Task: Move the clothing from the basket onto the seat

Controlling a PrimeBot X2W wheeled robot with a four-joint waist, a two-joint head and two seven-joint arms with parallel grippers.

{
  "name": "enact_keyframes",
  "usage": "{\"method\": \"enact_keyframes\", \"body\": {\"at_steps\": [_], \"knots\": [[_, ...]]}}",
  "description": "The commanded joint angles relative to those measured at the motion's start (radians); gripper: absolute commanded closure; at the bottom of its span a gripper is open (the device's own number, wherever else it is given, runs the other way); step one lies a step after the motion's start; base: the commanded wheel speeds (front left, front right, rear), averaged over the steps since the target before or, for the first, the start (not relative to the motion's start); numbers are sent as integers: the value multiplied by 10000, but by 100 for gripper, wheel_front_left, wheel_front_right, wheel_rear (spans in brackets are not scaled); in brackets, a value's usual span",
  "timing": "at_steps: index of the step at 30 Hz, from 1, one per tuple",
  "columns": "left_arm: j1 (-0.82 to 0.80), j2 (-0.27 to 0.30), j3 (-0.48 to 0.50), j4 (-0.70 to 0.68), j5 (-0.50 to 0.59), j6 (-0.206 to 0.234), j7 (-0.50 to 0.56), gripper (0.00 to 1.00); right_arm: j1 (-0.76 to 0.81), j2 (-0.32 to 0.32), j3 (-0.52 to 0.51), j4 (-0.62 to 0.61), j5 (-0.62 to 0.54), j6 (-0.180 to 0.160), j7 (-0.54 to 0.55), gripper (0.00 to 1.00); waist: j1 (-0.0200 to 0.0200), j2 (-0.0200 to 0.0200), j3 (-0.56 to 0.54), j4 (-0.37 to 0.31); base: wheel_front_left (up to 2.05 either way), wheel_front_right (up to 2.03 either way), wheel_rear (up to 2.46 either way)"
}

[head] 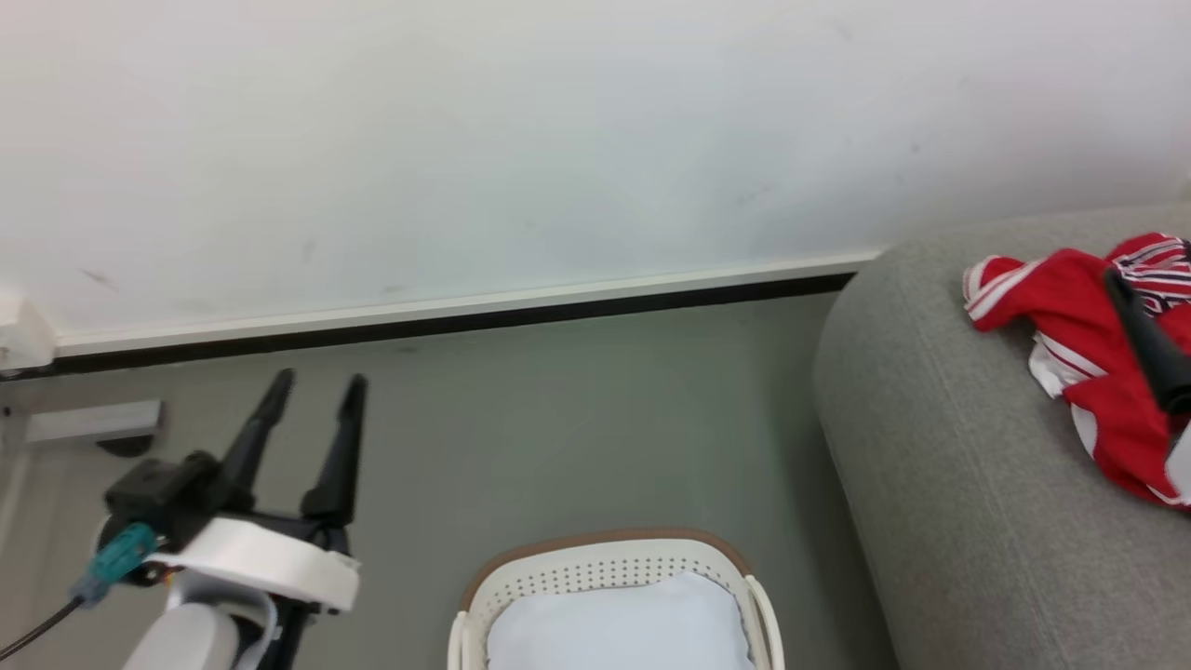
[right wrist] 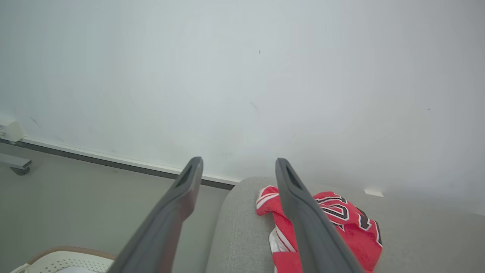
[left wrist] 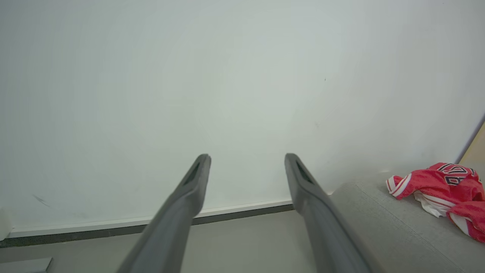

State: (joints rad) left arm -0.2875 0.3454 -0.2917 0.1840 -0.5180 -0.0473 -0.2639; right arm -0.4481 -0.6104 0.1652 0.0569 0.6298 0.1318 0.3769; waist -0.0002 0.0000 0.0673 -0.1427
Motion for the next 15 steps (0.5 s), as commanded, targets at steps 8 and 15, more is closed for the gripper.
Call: {"method": "enact_keyframes", "body": {"at_steps": [8, 15], "knots": [[1185, -843, 1821, -24, 1039, 157, -3, 0, 1283, 1850, 224, 248, -1631, -23, -3545, 0, 2, 0, -420, 869, 0, 0, 0], [1814, -1714, 2747, 170, 1856, -144, -3, 0, 2616, 3237, 13, 1250, -2321, -23, -5820, 0, 2, 0, -604, 1124, 0, 0, 0]]}}
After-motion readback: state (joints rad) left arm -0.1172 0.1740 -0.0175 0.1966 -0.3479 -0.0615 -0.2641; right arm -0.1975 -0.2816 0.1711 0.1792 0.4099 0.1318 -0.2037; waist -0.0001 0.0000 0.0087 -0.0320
